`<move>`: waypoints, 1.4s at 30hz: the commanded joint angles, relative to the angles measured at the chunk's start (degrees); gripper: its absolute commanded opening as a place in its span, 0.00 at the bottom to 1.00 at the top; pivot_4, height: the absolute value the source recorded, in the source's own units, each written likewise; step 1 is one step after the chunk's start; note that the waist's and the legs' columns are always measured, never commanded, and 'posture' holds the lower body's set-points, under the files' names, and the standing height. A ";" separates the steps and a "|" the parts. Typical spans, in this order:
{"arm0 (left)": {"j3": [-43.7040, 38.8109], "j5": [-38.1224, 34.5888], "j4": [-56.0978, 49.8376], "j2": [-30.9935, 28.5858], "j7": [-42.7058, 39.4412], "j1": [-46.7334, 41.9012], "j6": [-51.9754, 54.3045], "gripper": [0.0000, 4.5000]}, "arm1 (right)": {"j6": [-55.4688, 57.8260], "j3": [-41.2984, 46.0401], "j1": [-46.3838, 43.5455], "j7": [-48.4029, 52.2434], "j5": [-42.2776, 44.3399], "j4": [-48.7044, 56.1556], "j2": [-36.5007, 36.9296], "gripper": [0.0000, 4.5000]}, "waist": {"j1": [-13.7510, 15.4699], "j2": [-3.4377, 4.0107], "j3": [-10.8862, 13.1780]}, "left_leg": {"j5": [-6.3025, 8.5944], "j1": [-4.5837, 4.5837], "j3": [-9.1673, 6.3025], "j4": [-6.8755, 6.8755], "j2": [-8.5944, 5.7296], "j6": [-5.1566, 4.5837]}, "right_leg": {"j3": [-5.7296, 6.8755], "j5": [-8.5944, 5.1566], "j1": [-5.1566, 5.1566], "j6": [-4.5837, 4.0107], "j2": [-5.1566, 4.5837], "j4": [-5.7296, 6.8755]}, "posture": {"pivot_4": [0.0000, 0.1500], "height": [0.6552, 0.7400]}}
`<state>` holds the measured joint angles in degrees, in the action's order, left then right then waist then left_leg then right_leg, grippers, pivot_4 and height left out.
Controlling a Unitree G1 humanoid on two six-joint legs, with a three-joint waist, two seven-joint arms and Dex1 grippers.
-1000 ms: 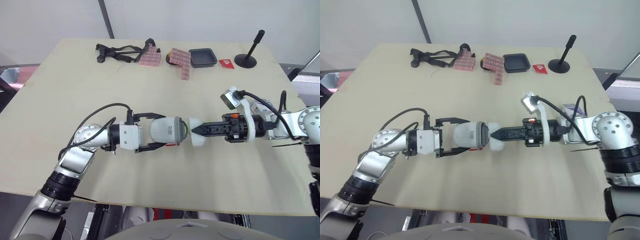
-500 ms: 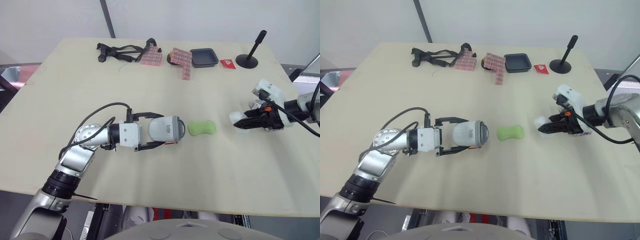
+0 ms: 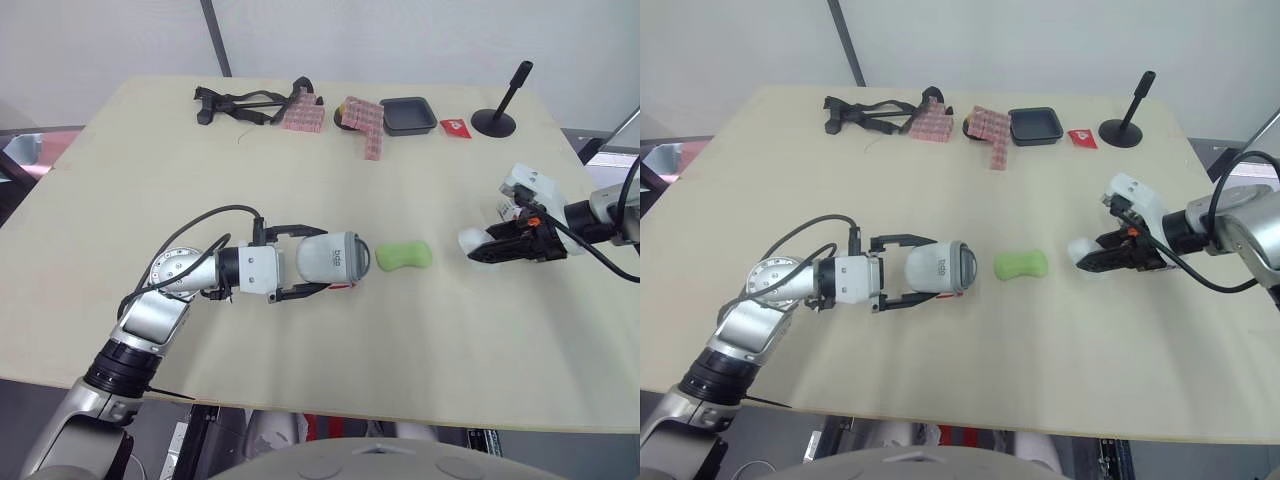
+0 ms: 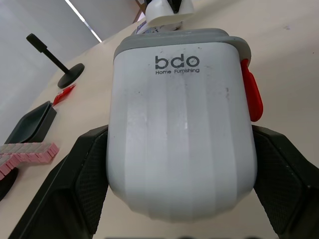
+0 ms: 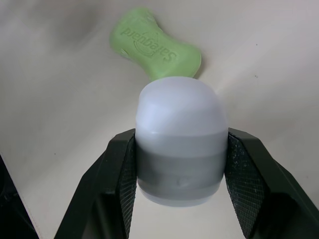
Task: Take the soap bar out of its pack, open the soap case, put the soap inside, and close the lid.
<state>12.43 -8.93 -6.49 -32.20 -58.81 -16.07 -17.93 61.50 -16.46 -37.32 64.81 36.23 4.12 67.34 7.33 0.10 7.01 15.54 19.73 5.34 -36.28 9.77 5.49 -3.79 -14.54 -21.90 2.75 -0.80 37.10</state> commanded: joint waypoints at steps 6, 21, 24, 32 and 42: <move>-0.36 -0.34 -0.72 -0.03 0.17 -0.67 -0.73 0.77 | 0.34 3.10 -0.48 1.52 -1.93 0.36 -0.45 0.45 | 0.00 0.00 0.00 | 0.00 -0.01 0.00 -0.01 0.00 0.00 | -0.02 0.00 0.00 0.00 0.00 0.03 | 1.00 1.00; -0.36 -0.34 -0.72 -0.03 0.17 -0.67 -0.73 0.77 | 0.79 3.73 -0.34 2.36 -3.24 0.48 -1.07 0.45 | 0.10 0.00 0.00 | 0.00 -0.02 0.00 -0.03 0.00 0.00 | -0.07 0.00 0.00 0.00 0.02 0.05 | 1.00 1.00; -0.36 -0.34 -0.72 -0.03 0.17 -0.67 -0.73 0.77 | 0.85 3.81 -0.32 2.50 -3.46 0.49 -1.16 0.45 | 0.10 0.00 0.00 | 0.00 -0.02 0.01 -0.03 0.00 0.00 | -0.07 0.00 0.00 0.00 0.02 0.05 | 1.00 1.00; -0.51 0.06 -0.79 -0.24 0.46 -0.20 -0.88 0.77 | -20.28 -9.30 -1.28 2.47 -24.09 -2.45 0.24 0.45 | -0.05 -0.02 -0.03 | 0.00 -0.07 0.02 -0.05 0.02 0.00 | -0.10 0.00 0.00 0.00 0.02 0.11 | 1.00 1.00; -0.62 0.23 -0.80 -0.40 0.60 0.06 -0.96 0.77 | -37.02 -13.29 -1.87 6.75 -39.87 -9.09 -2.04 0.45 | -1.12 0.00 -0.02 | 0.01 0.63 0.01 -0.40 0.05 -0.04 | -0.09 0.00 -0.49 -0.01 0.05 0.30 | 1.00 1.00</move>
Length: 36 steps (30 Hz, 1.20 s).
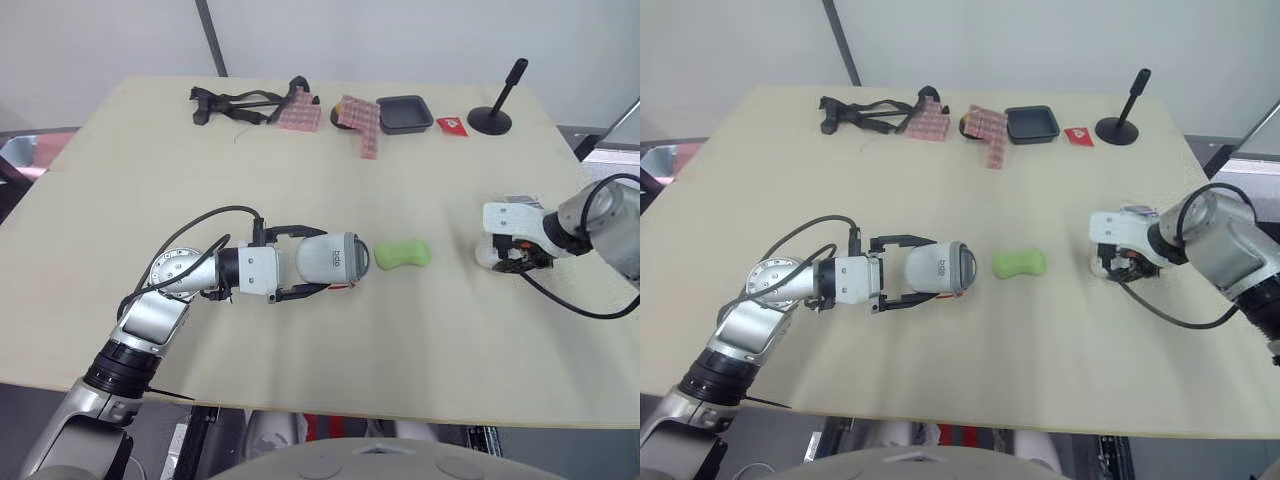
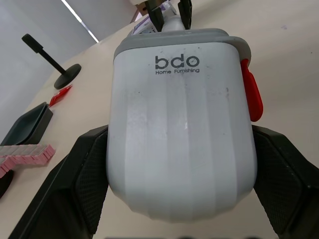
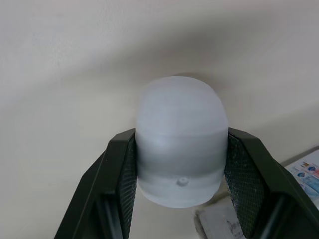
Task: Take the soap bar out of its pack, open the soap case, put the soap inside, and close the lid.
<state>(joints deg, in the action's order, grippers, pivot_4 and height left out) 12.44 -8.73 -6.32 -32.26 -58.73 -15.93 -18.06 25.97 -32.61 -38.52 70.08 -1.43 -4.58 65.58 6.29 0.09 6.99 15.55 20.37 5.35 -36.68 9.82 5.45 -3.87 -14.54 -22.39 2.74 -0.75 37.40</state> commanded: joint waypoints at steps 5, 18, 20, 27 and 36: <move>-0.64 -0.01 -0.95 -0.33 0.51 -0.05 -0.85 0.77 | -1.95 4.02 -0.69 2.64 -4.07 -0.75 -1.85 0.45 | -0.17 0.01 0.00 | 0.00 0.08 0.00 -0.14 0.04 0.00 | 0.00 0.00 -0.13 0.00 0.01 0.17 | 1.00 1.00; -0.37 0.03 -1.54 -0.04 0.77 0.05 -0.34 0.77 | -4.93 4.56 -2.10 3.26 -8.89 -5.86 -7.80 0.45 | -0.34 -0.01 -0.02 | 0.00 0.08 0.01 -0.25 0.05 0.00 | -0.01 0.00 -0.15 0.00 0.01 0.29 | 1.00 1.00; -0.38 0.07 -1.71 -0.05 0.81 0.20 -0.31 0.77 | -5.39 4.67 -2.20 3.45 -9.46 -6.56 -8.33 0.45 | -0.42 -0.01 -0.02 | -0.01 0.07 0.01 -0.28 0.05 0.00 | -0.01 0.00 -0.15 0.00 0.01 0.33 | 1.00 1.00; -0.52 0.08 -1.98 -0.17 0.97 0.54 -0.09 0.77 | -6.30 5.59 -2.34 5.12 -10.56 -7.68 -9.59 0.45 | -0.42 -0.02 -0.03 | -0.01 0.06 0.01 -0.32 0.06 0.00 | -0.01 0.00 -0.15 -0.01 0.01 0.38 | 1.00 1.00; -0.62 0.14 -1.81 -0.31 0.97 0.49 -0.04 0.77 | -7.51 7.74 -2.74 6.40 -10.65 -7.97 -10.22 1.00 | -0.39 0.01 -0.03 | -0.01 0.10 0.01 -0.35 0.07 -0.01 | -0.02 0.00 -0.20 -0.01 0.03 0.43 | 1.00 1.00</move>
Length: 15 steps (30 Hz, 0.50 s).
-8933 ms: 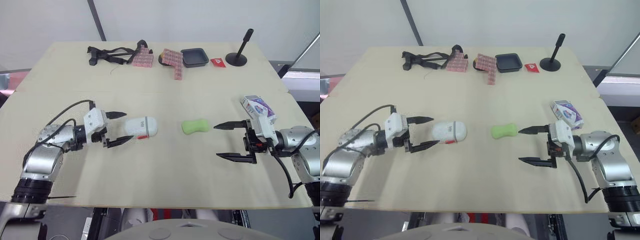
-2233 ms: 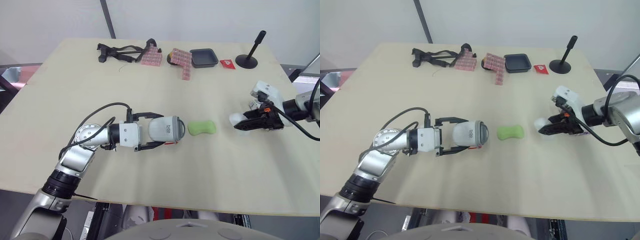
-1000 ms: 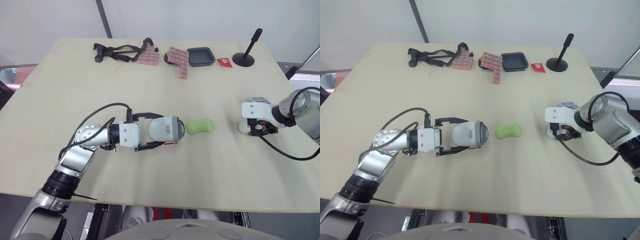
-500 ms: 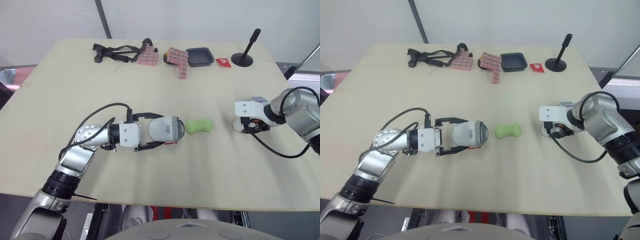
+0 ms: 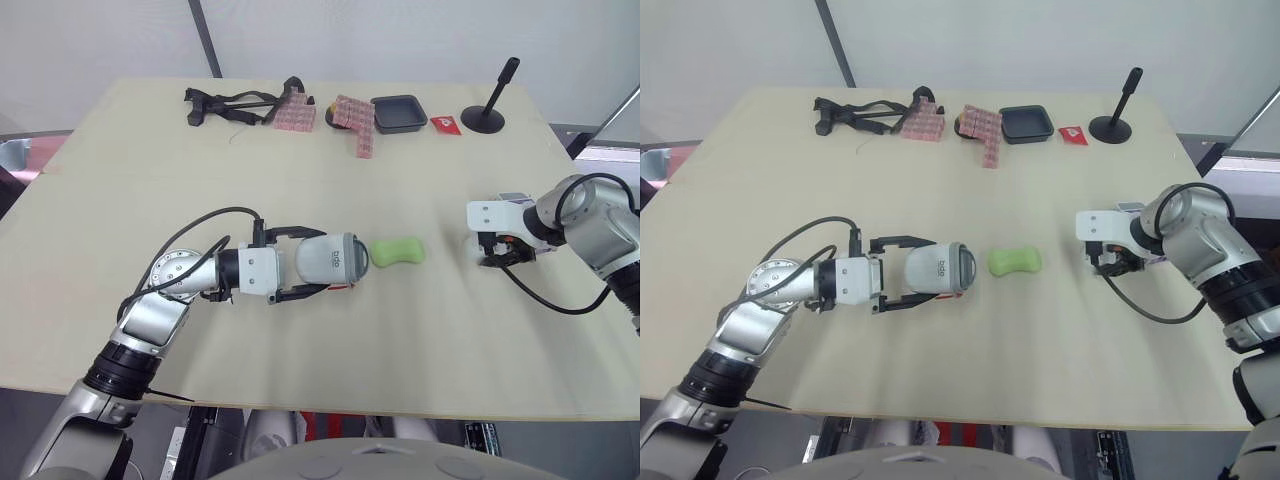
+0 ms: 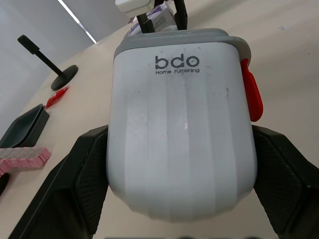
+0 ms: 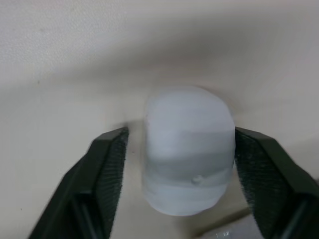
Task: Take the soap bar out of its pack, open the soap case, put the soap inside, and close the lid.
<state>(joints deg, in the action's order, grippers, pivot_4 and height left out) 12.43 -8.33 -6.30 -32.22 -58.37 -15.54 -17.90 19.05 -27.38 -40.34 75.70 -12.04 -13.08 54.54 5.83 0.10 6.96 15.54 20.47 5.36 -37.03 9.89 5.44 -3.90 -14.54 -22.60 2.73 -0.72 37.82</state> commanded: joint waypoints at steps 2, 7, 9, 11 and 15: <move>-0.63 -0.28 -1.88 -0.39 0.59 0.20 -0.22 0.77 | -0.88 3.13 -0.70 0.87 0.08 0.93 1.13 1.00 | 0.18 0.00 0.00 | 0.00 0.02 0.00 0.00 -0.01 0.00 | -0.02 0.00 -0.01 0.00 -0.01 -0.01 | 1.00 1.00; -0.60 -0.29 -1.78 -0.48 0.44 0.19 -0.27 0.77 | -1.87 6.74 0.04 1.51 2.65 2.41 1.88 1.00 | 0.26 0.00 0.00 | 0.00 0.04 0.00 -0.01 -0.01 0.00 | -0.03 0.00 -0.03 0.00 -0.01 0.00 | 1.00 1.00; -0.61 -0.31 -1.66 -0.50 0.36 0.08 -0.29 0.77 | -1.74 9.52 0.63 2.83 6.28 3.33 1.62 1.00 | 0.27 0.00 0.00 | 0.00 0.04 0.00 -0.01 -0.01 0.00 | -0.04 0.00 -0.03 0.00 0.00 0.01 | 1.00 1.00; -0.63 -0.32 -1.55 -0.54 0.28 0.01 -0.34 0.77 | 1.12 13.59 1.86 3.79 11.70 4.93 0.48 1.00 | 0.29 0.00 0.00 | 0.00 0.04 0.00 -0.01 0.00 0.00 | -0.04 0.00 -0.03 0.00 0.00 0.01 | 1.00 1.00; -0.67 -0.40 -1.21 -0.63 0.05 -0.14 -0.49 0.77 | -1.11 20.92 6.68 6.05 22.03 7.83 -1.45 1.00 | 0.53 0.00 0.00 | 0.00 0.05 0.00 -0.02 0.01 0.00 | -0.05 0.00 -0.02 0.00 0.02 0.01 | 1.00 1.00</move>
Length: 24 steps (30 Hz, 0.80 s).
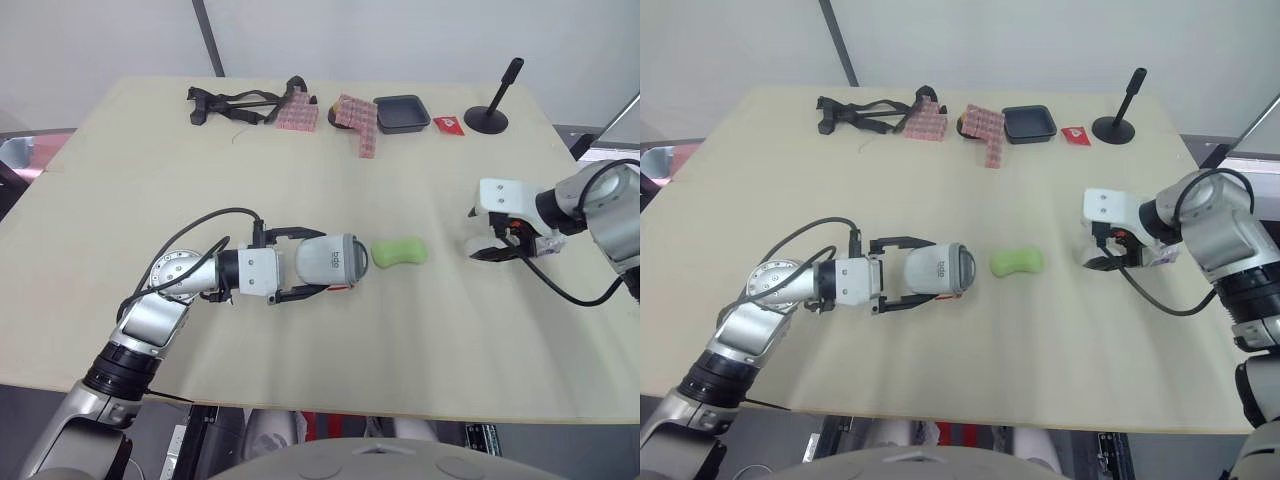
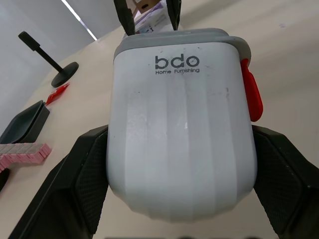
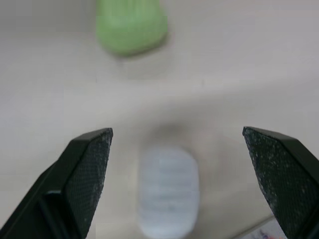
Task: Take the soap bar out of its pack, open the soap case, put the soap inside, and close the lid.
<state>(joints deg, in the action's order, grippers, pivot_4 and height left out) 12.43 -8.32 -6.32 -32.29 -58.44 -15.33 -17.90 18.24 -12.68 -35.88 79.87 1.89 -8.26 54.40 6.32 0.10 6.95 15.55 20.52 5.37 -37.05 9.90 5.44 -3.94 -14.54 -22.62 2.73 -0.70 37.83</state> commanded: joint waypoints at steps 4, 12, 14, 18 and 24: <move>-0.69 -0.51 -0.89 -0.65 -0.11 -0.54 -0.44 0.77 | 1.14 15.31 11.28 2.85 21.45 10.63 -6.38 1.00 | 0.36 0.02 -0.01 | 0.00 0.04 0.00 -0.02 0.03 0.00 | -0.06 0.00 -0.01 0.00 0.04 -0.01 | 1.00 1.00; -1.37 -1.54 0.66 -0.89 -0.68 -1.87 0.86 0.77 | -4.77 21.81 28.40 -0.93 31.05 21.79 -15.30 1.00 | 0.73 0.01 -0.03 | 0.00 0.00 0.00 -0.02 0.03 0.00 | -0.03 0.00 -0.02 0.00 -0.02 0.00 | 1.00 1.00; -1.51 -1.90 1.09 -0.97 -1.02 -2.50 1.48 0.77 | -8.66 21.85 32.53 -1.09 30.42 21.84 -17.34 1.00 | 0.62 0.00 -0.03 | 0.00 0.00 0.00 -0.02 0.03 0.00 | -0.01 0.00 -0.03 0.00 -0.11 -0.01 | 1.00 1.00; -1.94 -2.80 1.90 -1.47 -1.85 -3.73 3.19 0.77 | -17.32 21.02 37.27 0.81 27.67 18.68 -18.94 1.00 | -0.03 0.01 -0.03 | 0.00 0.01 -0.01 -0.01 0.01 0.00 | -0.01 0.00 -0.03 0.00 -0.25 -0.02 | 1.00 1.00; -2.12 -3.77 2.91 -3.24 -4.26 -4.77 6.35 0.77 | -22.63 19.78 38.91 1.24 26.72 15.04 -18.92 1.00 | -1.49 0.00 -0.03 | 0.00 0.00 -0.01 0.03 0.00 0.00 | -0.01 0.00 -0.02 0.00 -0.29 -0.03 | 1.00 1.00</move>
<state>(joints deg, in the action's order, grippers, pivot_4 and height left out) 11.87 -10.67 -3.04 -34.58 -62.08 -19.29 -12.09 -2.97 7.05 2.89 80.95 28.26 6.47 35.34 4.83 0.09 6.92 15.54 20.52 5.35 -37.02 9.90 5.44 -3.95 -14.55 -22.63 2.73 -0.98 37.79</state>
